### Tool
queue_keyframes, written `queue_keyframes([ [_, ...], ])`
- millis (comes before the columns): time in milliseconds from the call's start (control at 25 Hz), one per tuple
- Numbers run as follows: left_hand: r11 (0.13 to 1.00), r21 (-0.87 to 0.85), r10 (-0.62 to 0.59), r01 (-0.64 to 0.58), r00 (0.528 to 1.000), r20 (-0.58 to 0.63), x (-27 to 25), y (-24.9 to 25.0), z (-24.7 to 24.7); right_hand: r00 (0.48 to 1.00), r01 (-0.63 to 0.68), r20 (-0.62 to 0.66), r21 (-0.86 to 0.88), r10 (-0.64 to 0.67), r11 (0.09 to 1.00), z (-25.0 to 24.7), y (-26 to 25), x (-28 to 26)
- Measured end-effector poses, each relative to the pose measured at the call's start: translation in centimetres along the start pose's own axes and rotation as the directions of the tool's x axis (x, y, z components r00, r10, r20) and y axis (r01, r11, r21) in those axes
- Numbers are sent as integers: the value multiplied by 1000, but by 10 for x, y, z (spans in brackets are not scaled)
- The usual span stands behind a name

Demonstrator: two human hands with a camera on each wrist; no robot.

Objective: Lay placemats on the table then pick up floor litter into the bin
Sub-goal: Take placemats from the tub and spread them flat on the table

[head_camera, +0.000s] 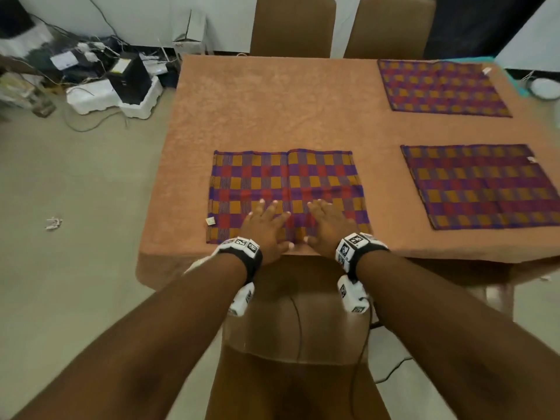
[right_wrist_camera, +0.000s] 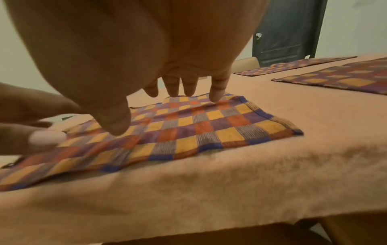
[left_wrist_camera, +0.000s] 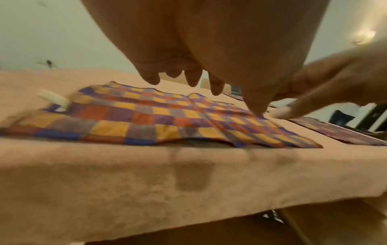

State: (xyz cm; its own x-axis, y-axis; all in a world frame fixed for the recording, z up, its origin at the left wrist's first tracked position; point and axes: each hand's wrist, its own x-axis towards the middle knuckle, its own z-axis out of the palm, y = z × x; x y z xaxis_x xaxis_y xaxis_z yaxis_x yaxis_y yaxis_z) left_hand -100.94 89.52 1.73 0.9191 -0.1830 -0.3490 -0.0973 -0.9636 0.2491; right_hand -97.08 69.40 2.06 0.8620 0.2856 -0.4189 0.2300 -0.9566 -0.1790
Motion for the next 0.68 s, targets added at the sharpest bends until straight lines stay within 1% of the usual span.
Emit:
queue_keyframes([
  [80, 998, 12, 68, -68, 997, 33, -14, 39, 6, 998, -59, -21, 68, 60, 996, 5, -11, -30],
  [160, 995, -16, 95, -95, 995, 22, -24, 71, 9, 989, -123, -68, 116, 132, 986, 7, -4, -60],
  [240, 991, -12, 131, -131, 991, 5, -36, 103, 8, 978, -155, -124, 117, 169, 981, 3, 17, -97],
  [320, 986, 36, 166, -166, 986, -8, -48, 130, 10, 963, -189, -177, 92, 202, 978, -2, 46, -132],
  [400, 979, 81, 188, -186, 982, -12, -58, 153, 12, 948, -245, -188, 88, 258, 965, -4, 77, -166],
  [520, 982, 84, 173, -171, 985, -20, -67, 180, 14, 933, -294, -190, 85, 305, 952, -2, 116, -202],
  [600, 986, 105, 134, -131, 991, -27, -78, 193, 12, 937, -277, -202, 67, 285, 959, 3, 131, -214],
  [680, 986, 122, 118, -113, 992, -36, -88, 202, 11, 945, -246, -209, 51, 252, 968, 7, 135, -222],
])
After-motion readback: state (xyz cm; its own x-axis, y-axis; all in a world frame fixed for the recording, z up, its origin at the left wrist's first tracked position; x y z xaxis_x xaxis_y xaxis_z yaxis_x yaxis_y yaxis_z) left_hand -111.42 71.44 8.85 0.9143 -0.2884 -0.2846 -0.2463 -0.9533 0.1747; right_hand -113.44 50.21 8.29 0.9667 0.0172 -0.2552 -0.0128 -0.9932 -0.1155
